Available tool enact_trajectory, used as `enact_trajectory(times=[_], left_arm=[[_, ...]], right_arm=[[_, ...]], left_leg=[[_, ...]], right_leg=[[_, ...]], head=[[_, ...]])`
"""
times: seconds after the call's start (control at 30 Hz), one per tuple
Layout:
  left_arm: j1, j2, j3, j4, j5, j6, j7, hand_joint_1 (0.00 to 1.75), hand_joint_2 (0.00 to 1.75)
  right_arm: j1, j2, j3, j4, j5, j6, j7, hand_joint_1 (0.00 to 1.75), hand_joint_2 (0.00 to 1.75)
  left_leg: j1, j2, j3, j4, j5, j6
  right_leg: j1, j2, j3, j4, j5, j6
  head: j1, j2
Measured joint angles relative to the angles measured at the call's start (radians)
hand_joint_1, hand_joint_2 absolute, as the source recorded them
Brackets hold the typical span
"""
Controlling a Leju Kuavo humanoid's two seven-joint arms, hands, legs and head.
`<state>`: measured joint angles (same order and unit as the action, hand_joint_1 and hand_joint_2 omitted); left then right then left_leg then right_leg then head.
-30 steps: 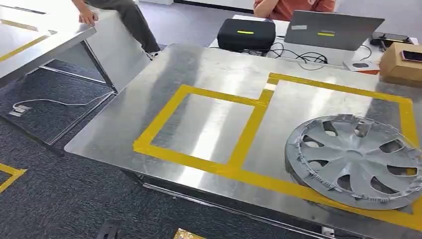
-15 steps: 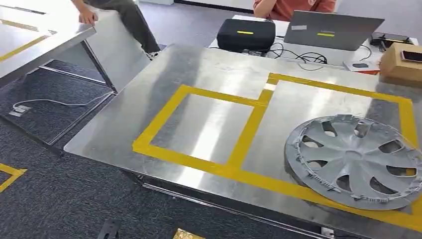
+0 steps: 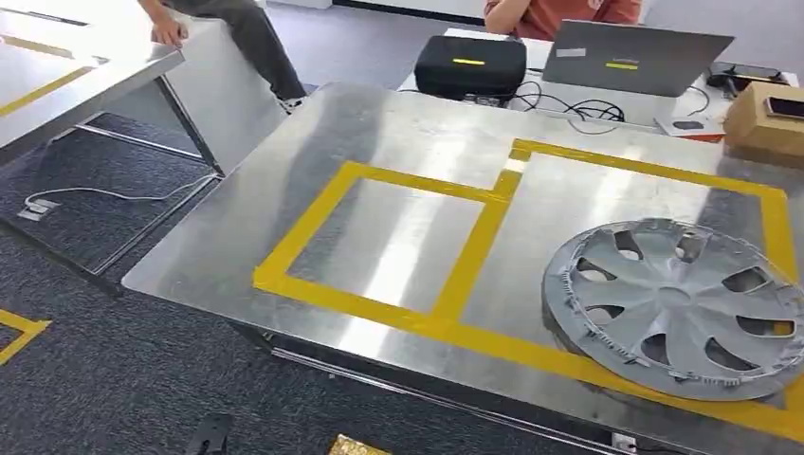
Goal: Take the parts from the cabinet and place them on the table.
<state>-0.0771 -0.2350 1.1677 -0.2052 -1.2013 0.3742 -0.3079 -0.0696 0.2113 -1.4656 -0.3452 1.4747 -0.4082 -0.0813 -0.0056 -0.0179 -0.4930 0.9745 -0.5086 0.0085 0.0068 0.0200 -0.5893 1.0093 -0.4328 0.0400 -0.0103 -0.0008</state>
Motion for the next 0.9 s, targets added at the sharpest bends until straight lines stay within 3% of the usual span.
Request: enact_trajectory(times=[0.2, 0.5, 0.9], left_arm=[[0.0, 0.002, -0.006, 0.0, 0.0, -0.017, -0.009, 0.0, 0.0], [0.0, 0.002, -0.006, 0.0, 0.001, -0.017, -0.006, 0.0, 0.0], [0.0, 0.002, -0.004, 0.0, 0.026, -0.015, -0.006, 0.0, 0.0]], right_arm=[[0.0, -0.025, 0.0, 0.037, -0.016, -0.003, -0.026, 0.0, 0.0], [0.0, -0.026, 0.038, 0.075, 0.053, 0.018, 0.01, 0.0, 0.0], [0.0, -0.027, 0.044, 0.084, 0.033, 0.014, -0.002, 0.0, 0.0]], left_leg=[[0.0, 0.0, 0.0, 0.0, 0.0, 0.0], [0.0, 0.0, 0.0, 0.0, -0.001, 0.0], [-0.006, 0.0, 0.0, 0.0, -0.001, 0.001]], right_leg=[[0.0, 0.0, 0.0, 0.0, 0.0, 0.0], [0.0, 0.0, 0.0, 0.0, -0.001, -0.001], [-0.007, 0.0, 0.0, -0.001, 0.001, 0.003]], head=[[0.0, 0.0], [0.0, 0.0], [0.0, 0.0]])
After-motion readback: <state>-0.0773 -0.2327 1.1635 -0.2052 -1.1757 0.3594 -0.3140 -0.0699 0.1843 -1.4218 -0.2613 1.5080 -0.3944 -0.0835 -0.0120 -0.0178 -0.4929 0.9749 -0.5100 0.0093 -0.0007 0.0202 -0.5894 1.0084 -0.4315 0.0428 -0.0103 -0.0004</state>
